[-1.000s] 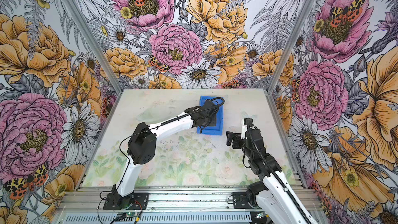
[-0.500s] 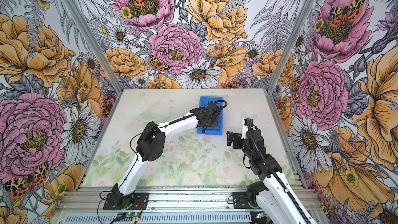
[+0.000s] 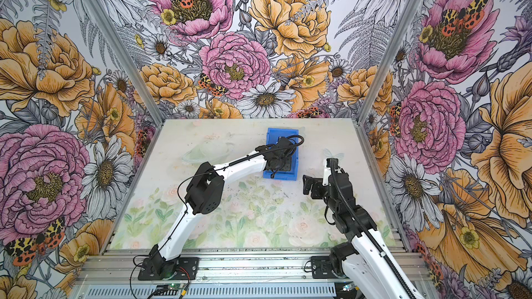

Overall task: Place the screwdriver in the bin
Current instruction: 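Lower the screwdriver into the blue bin and open the left gripper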

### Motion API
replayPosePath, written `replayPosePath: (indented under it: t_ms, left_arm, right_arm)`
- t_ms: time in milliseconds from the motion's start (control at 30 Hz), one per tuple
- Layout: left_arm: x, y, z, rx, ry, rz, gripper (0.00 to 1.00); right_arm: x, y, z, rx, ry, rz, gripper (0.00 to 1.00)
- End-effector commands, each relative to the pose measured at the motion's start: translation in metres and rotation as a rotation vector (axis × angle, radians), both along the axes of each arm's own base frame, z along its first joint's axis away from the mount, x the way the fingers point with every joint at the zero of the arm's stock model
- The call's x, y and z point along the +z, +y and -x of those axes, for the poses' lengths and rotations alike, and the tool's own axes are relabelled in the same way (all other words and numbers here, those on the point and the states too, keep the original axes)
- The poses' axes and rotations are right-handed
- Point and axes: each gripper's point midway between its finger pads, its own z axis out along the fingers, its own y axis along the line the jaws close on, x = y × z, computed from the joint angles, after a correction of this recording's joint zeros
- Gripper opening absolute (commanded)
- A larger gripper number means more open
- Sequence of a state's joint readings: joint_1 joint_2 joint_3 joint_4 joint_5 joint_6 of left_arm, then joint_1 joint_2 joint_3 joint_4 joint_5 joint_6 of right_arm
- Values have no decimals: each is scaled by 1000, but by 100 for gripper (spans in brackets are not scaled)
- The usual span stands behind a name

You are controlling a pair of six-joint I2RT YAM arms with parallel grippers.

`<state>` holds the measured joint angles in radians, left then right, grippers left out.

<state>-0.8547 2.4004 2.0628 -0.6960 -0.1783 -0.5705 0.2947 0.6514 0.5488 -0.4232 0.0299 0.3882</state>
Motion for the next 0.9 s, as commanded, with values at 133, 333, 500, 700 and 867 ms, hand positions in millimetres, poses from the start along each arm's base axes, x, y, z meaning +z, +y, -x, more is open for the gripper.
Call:
replayPosePath:
  t_ms: [133, 333, 500, 700, 867]
  left_arm:
    - [11, 0, -11, 3, -43, 3, 36]
    - [28, 0, -15, 10, -79, 9, 39]
    - [50, -3, -12, 6, -113, 27, 46]
    - [84, -5, 13, -16, -161, 32, 57]
    - [115, 4, 40, -39, -199, 32, 62]
  right_arm:
    - [5, 0, -1, 0, -5, -1, 100]
    - [7, -1, -1, -4, -12, 0, 99]
    - [11, -2, 1, -5, -24, -4, 99]
    - [6, -9, 7, -39, 15, 9, 99]
    - [5, -13, 10, -58, 16, 11, 99]
